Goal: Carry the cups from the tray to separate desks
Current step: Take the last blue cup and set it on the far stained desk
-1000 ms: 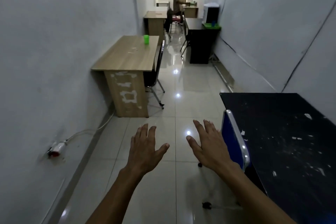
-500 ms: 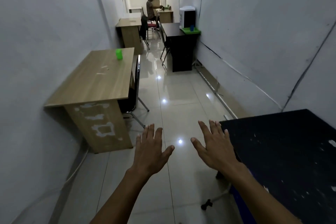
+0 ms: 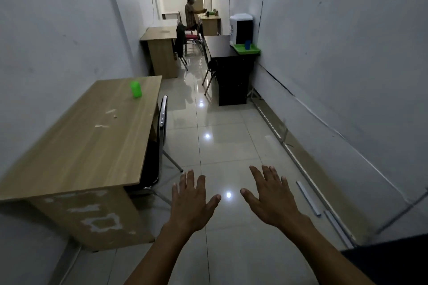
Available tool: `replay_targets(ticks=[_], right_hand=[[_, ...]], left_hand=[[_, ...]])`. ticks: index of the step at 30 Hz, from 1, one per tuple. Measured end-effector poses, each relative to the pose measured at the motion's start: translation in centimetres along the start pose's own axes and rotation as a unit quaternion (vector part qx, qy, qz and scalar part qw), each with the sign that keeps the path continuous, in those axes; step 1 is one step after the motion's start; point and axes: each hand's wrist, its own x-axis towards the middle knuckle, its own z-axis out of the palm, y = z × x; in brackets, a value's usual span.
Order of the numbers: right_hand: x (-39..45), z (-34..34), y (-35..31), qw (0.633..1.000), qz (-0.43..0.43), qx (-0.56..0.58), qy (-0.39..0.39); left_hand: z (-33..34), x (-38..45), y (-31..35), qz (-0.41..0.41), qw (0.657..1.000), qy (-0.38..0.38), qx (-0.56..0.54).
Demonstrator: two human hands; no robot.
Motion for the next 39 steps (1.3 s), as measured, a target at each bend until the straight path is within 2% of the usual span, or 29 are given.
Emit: replay_targets(ticks=[11,22,25,32,39], right_hand=[[28.5,-3.5,1.0,0.999,0.028,0.006,0.022],[54.8,-7.1,6.4,0.996,0.057,0.032,0.062],[60.9,-8.2,7.8,0.996,0.041,0.033,0.070],[81.7,-13.0,12.1,0.997,0.018,0.039,0.070],[98.7,-15.2,13.0,0.997,-0.008,0.033,0.071]], left_hand=[[-3.4,30.1,-1.2,0.026,0.999,-0.004,-0.025],[-4.6,58.0,1.8,0.056,0.997,0.008,-0.052],[-4.9,63.9,2.9,0.063,0.996,0.011,-0.061],[-5.8,84.2,6.0,0.042,0.997,0.014,-0.067],[-7.0,100.9,6.1,0.040,0.997,0.022,-0.068]])
